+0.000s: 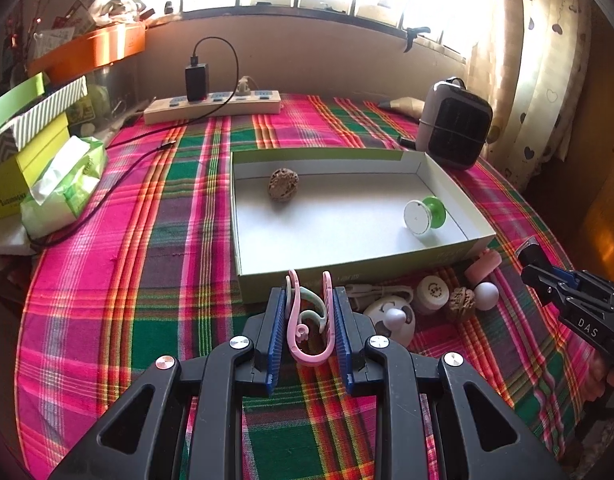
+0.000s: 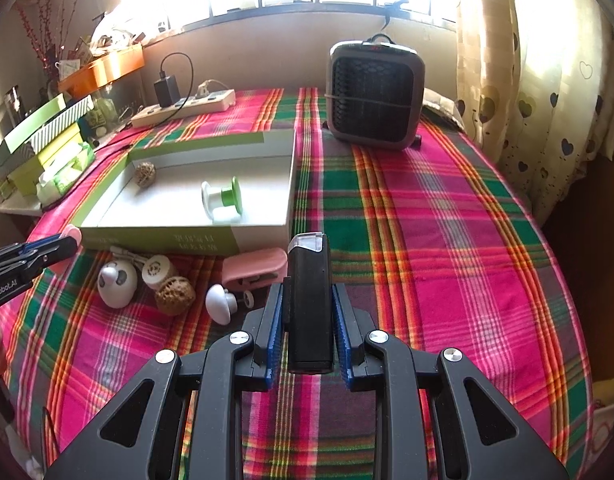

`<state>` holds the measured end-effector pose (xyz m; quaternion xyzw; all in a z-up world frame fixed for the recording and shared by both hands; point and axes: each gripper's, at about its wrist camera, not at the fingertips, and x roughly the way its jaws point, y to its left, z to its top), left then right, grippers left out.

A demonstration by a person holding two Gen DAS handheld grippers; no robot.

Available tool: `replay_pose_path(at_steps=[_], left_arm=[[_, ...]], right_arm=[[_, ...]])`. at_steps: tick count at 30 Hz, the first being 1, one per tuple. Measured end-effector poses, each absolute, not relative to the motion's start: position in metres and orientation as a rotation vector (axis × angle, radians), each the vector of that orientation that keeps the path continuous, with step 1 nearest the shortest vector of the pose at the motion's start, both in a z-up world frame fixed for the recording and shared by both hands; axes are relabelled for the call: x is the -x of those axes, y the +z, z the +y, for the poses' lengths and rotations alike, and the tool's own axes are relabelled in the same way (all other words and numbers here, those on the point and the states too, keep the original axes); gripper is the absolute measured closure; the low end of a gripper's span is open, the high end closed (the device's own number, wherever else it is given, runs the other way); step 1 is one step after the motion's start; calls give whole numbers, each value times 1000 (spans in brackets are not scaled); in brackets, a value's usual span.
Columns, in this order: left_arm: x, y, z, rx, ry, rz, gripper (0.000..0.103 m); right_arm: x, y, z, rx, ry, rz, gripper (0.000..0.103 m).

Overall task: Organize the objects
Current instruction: 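Carry the pink hook and black stapler over the white box with both tools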

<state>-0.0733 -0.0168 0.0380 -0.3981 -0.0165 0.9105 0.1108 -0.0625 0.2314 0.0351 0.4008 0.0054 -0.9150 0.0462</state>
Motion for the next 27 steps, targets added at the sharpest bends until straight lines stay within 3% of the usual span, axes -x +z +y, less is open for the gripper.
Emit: replay_pose_path(at_steps=[27], left_arm=[[132,49,-15,1154,2685,-43,82]], right_arm=[[154,62,201,-1175,-2697,28,79]])
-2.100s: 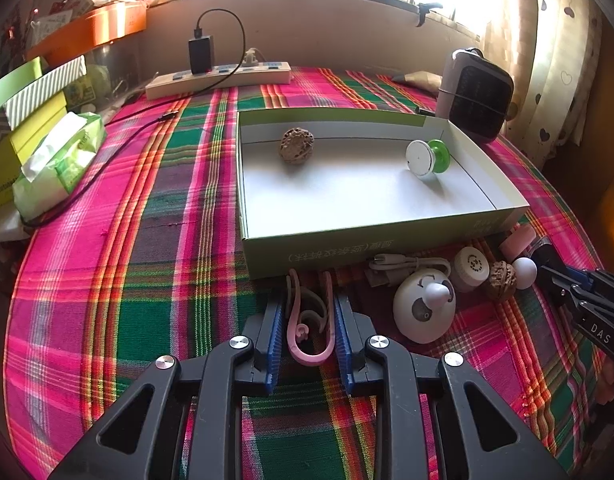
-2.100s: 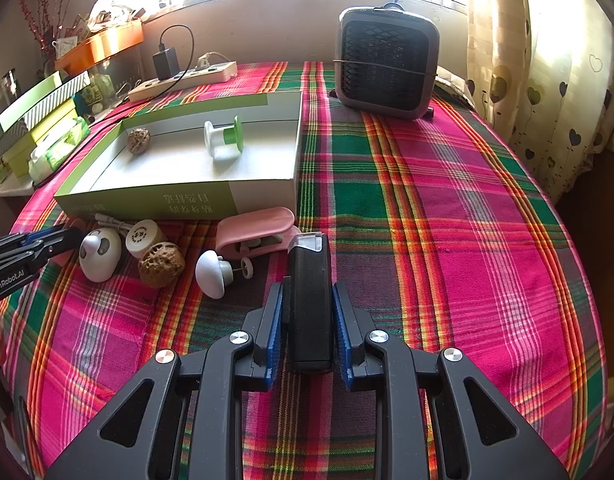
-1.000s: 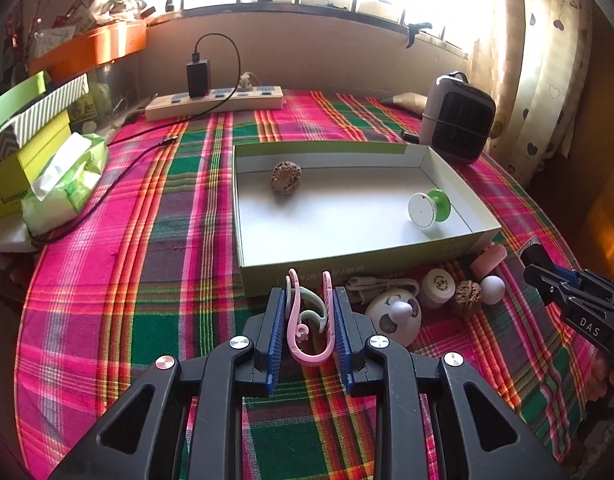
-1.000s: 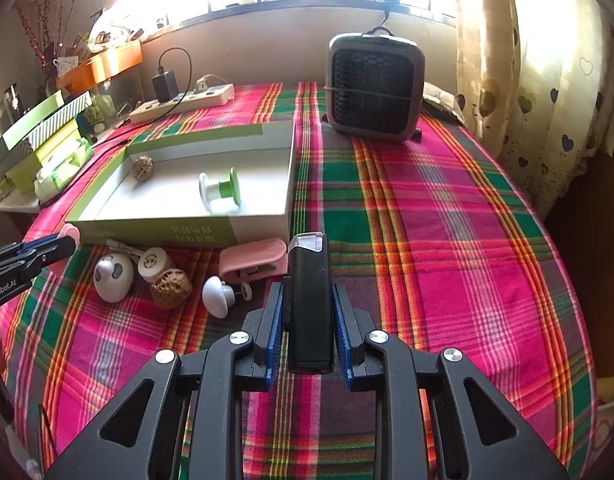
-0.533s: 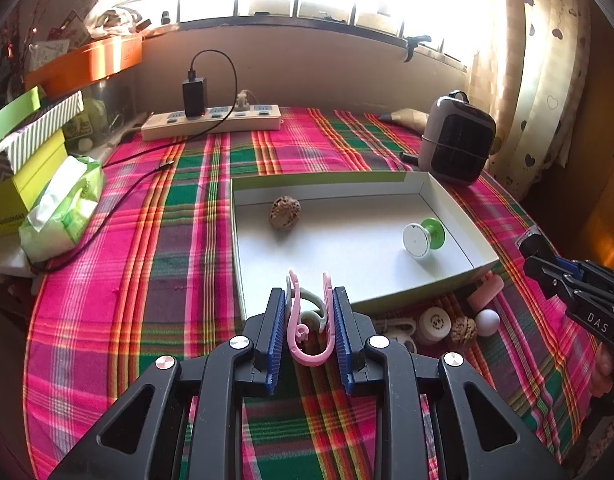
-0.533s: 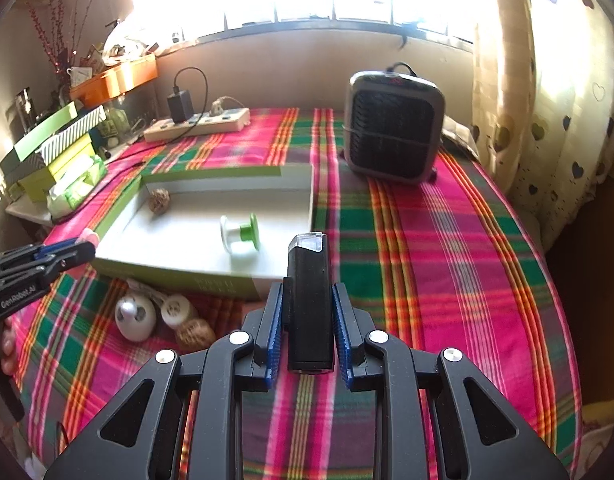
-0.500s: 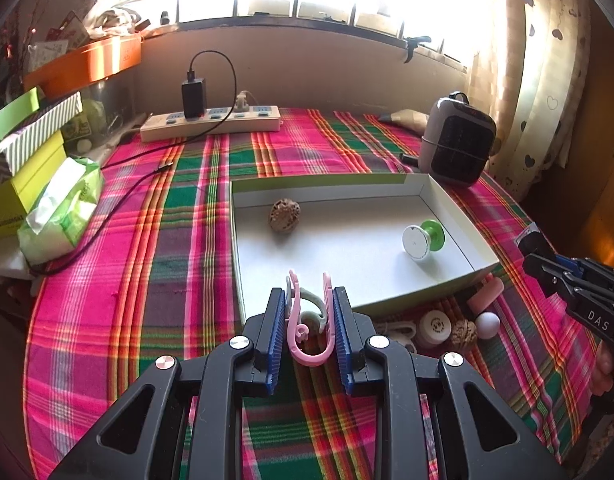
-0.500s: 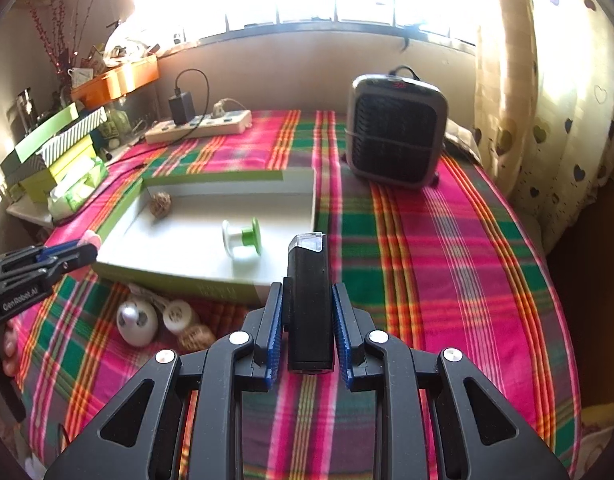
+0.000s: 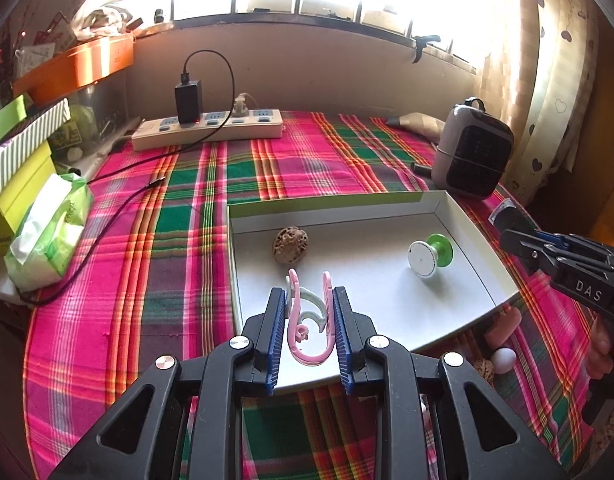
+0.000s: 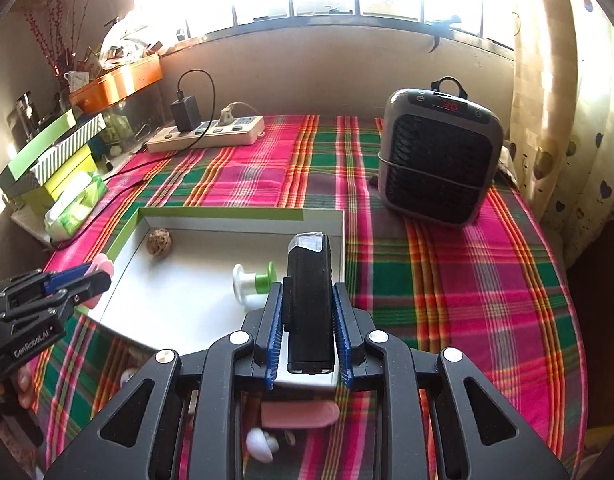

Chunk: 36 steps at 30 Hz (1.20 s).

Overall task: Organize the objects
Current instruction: 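Carry the pink hook and black stapler over the white box with both tools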

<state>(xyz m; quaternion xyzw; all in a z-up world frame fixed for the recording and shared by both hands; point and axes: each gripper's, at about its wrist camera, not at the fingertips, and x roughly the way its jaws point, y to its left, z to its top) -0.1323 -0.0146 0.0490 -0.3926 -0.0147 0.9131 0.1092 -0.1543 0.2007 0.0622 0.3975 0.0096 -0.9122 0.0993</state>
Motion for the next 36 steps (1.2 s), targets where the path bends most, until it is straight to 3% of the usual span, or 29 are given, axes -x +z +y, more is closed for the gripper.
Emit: replay_pose_path(at_steps=[36], left_arm=[[173,22,-11,1258,2668,-25,82]], right_arm=[[229,22,187,-1354,-2620,-2,79]])
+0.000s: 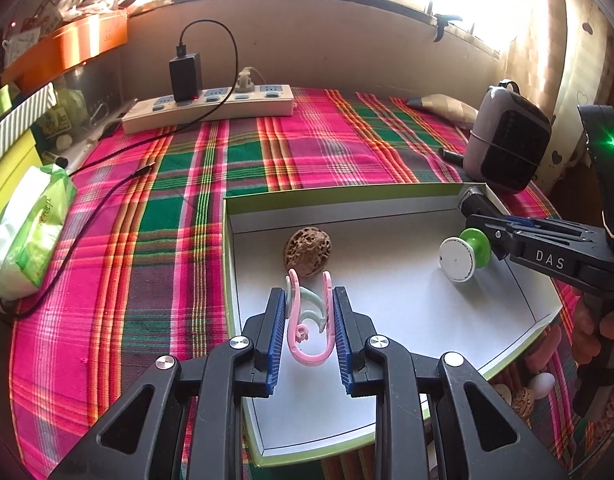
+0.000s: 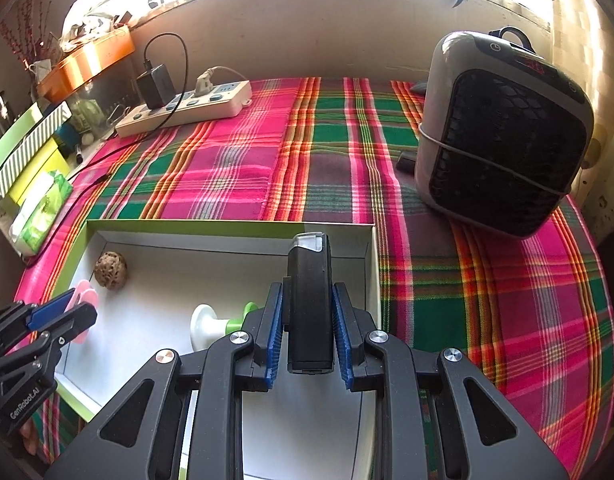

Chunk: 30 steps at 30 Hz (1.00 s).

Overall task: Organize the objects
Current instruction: 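Carry the pink hook and black stapler over the white box with both tools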

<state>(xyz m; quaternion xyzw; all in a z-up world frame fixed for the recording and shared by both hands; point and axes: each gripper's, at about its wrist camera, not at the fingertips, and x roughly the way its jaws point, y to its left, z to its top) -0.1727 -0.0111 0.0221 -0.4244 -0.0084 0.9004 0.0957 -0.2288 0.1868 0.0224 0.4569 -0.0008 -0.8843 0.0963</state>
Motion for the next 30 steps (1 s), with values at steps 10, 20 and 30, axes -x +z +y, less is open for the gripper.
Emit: replay_pose_path(at_steps=[10,20,30], left_arm=[[175,21,-10,1261,2662,-14,82],[178,16,-4,1267,2669,31,82],[177,16,-3,1267,2673,47,82]], right_arm=[[229,20,181,-1349,-2620,41,79],[229,18,176,-1349,-2619,80,79],[231,16,175,-1355,-2625,96,78]])
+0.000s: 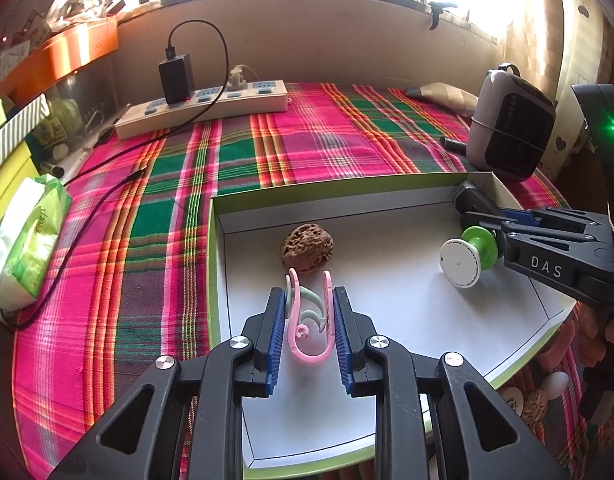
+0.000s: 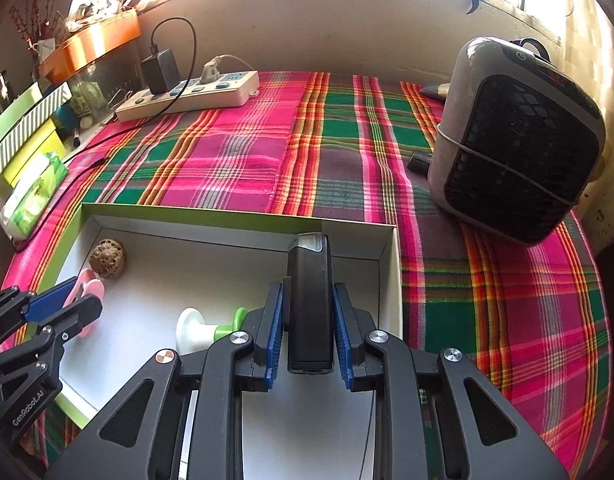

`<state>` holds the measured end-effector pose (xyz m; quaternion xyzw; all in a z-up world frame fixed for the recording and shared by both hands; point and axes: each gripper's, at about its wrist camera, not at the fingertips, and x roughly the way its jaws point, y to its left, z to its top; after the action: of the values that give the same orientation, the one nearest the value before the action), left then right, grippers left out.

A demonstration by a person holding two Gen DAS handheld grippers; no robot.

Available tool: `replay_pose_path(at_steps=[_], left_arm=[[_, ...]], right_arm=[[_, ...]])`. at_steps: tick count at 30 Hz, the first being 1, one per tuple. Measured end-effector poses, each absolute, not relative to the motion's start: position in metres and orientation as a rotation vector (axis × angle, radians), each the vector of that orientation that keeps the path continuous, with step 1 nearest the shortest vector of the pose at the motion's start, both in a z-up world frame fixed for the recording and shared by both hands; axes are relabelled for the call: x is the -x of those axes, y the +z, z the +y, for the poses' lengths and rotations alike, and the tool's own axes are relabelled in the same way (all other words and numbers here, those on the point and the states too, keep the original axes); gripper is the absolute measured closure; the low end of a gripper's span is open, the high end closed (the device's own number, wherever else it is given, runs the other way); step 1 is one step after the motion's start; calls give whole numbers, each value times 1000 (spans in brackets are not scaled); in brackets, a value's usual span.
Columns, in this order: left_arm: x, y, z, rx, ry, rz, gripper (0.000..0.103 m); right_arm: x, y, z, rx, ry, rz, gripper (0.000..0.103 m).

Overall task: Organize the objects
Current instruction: 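Carry the pink hook and black stapler over the white box with both tools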

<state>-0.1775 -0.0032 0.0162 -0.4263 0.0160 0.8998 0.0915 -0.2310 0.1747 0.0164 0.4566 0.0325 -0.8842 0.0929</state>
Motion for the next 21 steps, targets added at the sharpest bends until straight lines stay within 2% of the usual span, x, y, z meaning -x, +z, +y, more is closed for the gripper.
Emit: replay_pose_path(at_steps=[21], left_arm=[[178,15,-2,1269,2676,54,81]], right_arm=[[231,15,172,-1360,-2635,111,78]])
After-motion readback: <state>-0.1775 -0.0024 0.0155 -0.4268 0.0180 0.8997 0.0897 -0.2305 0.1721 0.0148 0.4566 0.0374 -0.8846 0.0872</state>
